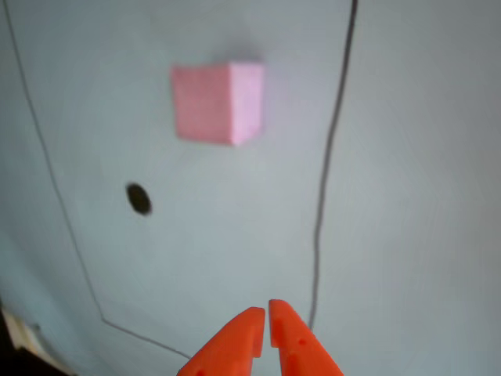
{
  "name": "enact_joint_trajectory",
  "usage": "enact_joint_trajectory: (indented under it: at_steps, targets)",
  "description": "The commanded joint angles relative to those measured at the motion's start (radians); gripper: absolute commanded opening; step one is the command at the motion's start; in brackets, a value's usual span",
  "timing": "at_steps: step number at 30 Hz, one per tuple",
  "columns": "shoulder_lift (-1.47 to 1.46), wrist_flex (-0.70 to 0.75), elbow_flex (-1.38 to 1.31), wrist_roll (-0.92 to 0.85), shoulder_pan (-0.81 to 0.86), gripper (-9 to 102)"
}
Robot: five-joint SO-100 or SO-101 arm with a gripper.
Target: Grasp the colored block, Place it on the black dot, and then return the arm to the default position.
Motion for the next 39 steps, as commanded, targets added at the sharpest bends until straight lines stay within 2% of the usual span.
enact_joint_trajectory:
  at_steps: [1,8,18,31,39]
  targets:
    - [-0.146,-0.029,-0.201,-0.025,0.051,0]
    - [-0.456,-0.048,-0.449,-0.069,0.141,0]
    - [-0.744,-0.057,-0.546,-0.141,0.198,0]
    - [-0.772,0.095,-0.621,-0.156,0.189,0]
    - [-0.822,0.074,-0.635,-0.212,0.175,0]
